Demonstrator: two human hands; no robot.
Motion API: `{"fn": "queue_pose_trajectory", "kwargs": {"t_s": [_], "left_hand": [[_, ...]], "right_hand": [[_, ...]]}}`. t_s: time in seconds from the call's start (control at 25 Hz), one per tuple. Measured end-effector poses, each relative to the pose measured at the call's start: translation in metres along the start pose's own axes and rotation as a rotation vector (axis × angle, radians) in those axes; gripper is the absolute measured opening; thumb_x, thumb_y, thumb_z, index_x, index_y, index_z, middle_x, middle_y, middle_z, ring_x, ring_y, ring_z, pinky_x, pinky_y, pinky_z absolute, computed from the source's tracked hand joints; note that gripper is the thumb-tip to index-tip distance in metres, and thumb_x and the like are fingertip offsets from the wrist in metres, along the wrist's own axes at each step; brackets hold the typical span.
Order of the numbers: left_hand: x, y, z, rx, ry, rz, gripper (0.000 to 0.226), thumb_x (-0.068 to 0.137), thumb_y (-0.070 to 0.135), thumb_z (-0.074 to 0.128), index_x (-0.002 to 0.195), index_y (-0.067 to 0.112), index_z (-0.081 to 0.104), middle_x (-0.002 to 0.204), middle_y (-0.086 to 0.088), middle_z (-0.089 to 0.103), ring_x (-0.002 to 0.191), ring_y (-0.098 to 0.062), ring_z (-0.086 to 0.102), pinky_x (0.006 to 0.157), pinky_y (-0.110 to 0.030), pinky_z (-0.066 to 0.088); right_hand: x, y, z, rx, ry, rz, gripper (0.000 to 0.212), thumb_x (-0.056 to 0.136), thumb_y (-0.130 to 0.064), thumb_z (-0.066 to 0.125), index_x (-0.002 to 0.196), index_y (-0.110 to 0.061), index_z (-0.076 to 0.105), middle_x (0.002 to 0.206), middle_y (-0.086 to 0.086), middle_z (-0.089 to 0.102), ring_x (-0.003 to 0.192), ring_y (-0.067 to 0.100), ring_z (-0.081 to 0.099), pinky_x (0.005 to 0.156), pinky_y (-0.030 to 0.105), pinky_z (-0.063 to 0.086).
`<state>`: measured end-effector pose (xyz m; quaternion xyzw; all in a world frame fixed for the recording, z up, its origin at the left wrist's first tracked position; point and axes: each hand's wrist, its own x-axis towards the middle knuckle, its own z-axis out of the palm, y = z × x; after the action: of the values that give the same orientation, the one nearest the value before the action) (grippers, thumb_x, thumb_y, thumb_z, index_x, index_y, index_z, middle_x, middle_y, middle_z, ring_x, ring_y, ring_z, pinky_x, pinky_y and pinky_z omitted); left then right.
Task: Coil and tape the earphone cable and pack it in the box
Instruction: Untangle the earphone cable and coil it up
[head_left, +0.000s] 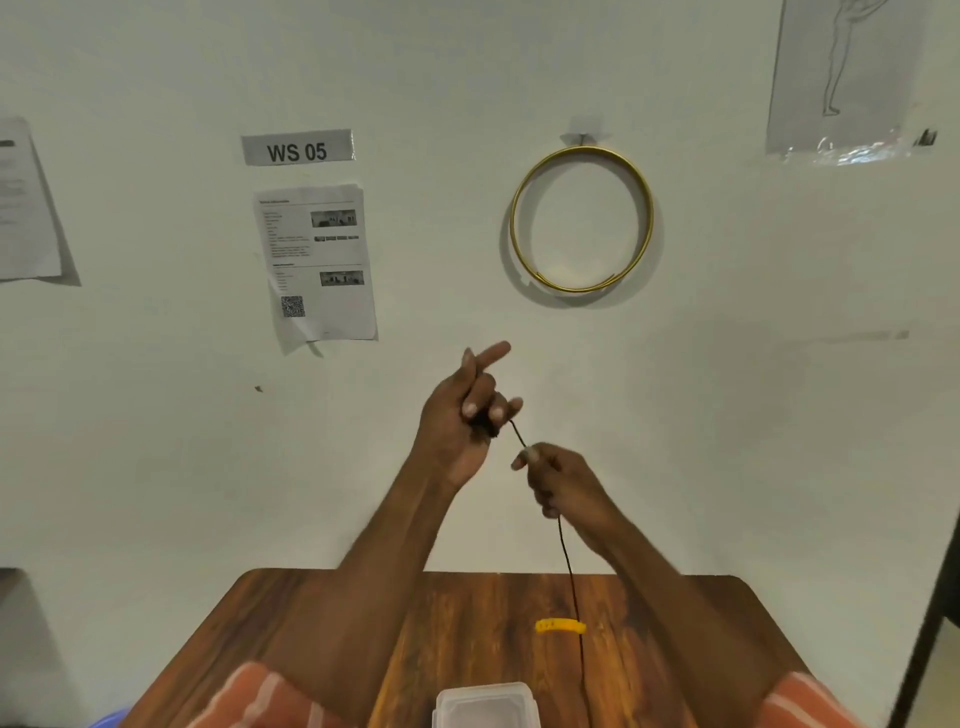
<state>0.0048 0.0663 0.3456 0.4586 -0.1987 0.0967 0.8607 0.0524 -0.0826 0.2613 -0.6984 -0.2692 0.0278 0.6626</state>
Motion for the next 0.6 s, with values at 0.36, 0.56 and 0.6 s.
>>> {"fn": "queue_pose_trajectory", "kwargs": {"t_s": [0.36,0.56,0.6], "left_hand": [[0.029,-0.002,-0.059,1.35,-0.149,-0.25,0.037,0.103,0.023,0.044,0.139,0.013,0.045,0.071,-0.012,0.073,0.057,-0.025,0.064,0.055,-0.035,0.049],[-0.017,-0.036,-0.034,0.432,-0.351,-0.413,0.052,0.106,0.038,0.028,0.131,0.002,0.056,0.05,-0.001,0.038,0.035,-0.009,0.02,0.043,-0.023,0.035],[-0.02,-0.038,-0.026,0.245,-0.366,-0.411,0.058,0.106,0.041,0.023,0.133,0.0,0.055,0.048,0.002,0.033,0.033,-0.007,0.016,0.041,-0.021,0.034]], "right_hand": [[-0.031,-0.051,-0.016,-0.296,-0.055,-0.207,0.025,0.1,-0.015,0.052,0.095,-0.007,0.074,0.053,-0.018,0.055,0.051,-0.001,0.044,0.053,0.009,0.035],[0.012,-0.081,-0.038,-0.322,0.054,-0.246,0.025,0.098,-0.014,0.053,0.082,-0.007,0.07,0.05,-0.02,0.054,0.05,-0.003,0.045,0.052,0.008,0.036],[0.019,-0.078,-0.038,-0.297,0.049,-0.229,0.026,0.099,-0.015,0.053,0.079,-0.01,0.069,0.047,-0.018,0.05,0.048,-0.001,0.042,0.05,0.01,0.033]]}}
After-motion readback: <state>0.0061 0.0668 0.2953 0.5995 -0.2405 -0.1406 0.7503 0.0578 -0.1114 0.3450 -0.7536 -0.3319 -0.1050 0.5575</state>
